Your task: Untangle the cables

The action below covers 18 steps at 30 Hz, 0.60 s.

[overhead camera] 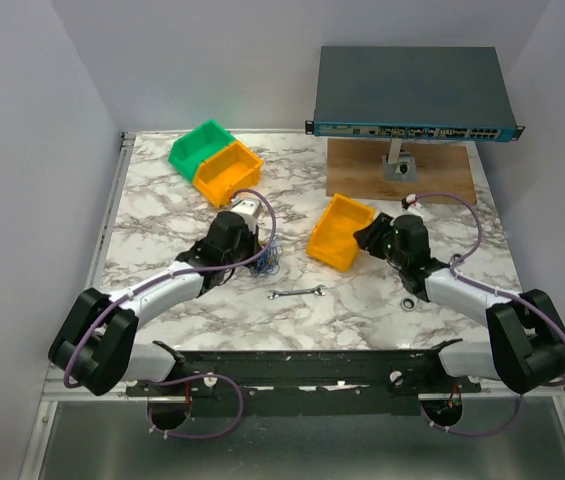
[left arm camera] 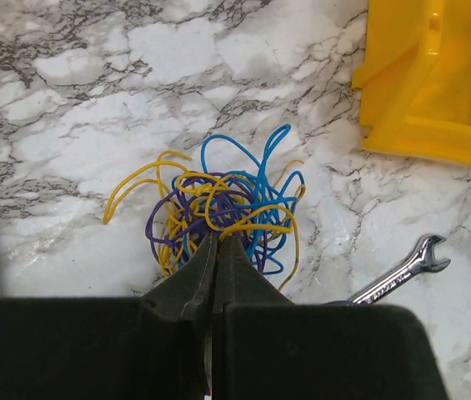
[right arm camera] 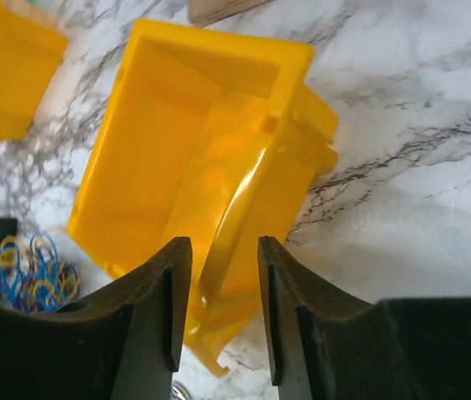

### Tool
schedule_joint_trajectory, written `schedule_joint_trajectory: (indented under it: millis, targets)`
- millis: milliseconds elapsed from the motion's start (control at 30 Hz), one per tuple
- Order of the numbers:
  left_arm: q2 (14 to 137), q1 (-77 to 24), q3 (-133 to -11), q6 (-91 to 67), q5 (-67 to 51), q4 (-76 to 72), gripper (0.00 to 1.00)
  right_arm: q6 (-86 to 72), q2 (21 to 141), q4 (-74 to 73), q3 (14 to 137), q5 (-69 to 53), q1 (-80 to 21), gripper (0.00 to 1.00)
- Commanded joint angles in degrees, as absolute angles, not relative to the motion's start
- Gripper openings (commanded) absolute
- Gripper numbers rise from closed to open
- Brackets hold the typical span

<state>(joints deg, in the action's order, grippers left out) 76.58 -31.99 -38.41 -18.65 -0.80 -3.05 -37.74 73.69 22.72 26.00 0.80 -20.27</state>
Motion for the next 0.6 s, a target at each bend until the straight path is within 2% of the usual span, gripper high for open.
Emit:
schedule_joint_trajectory:
  millis: [0,133,200,400,567]
  targets:
    - [71.0,-31.9,-34.8,-18.1,-2.0,-13.6,0.0,-39.1,77.0,12.4,31.4,12.0,-20.5,0.36]
    - [67.6,-31.9,-32.0,-18.4,-3.4,-16.7,0.0,-39.7,78.3,8.3,34.5,17.5,-20.5,0.16]
    - [66.7,-31.9,-31.0,-18.5,-4.4,-17.7,0.0,-40.5,77.9,5.4,36.2,21.3,-20.4,0.1]
    - [66.4,-31.9,-30.9,-18.8,-6.3,-18.3,0.0,-41.4,77.0,1.3,40.1,30.2,-19.3,0.07]
    - [65.1,-31.9,-29.7,-19.0,-6.5,-19.6,0.0,-42.7,80.0,1.1,44.4,29.4,-12.9,0.06]
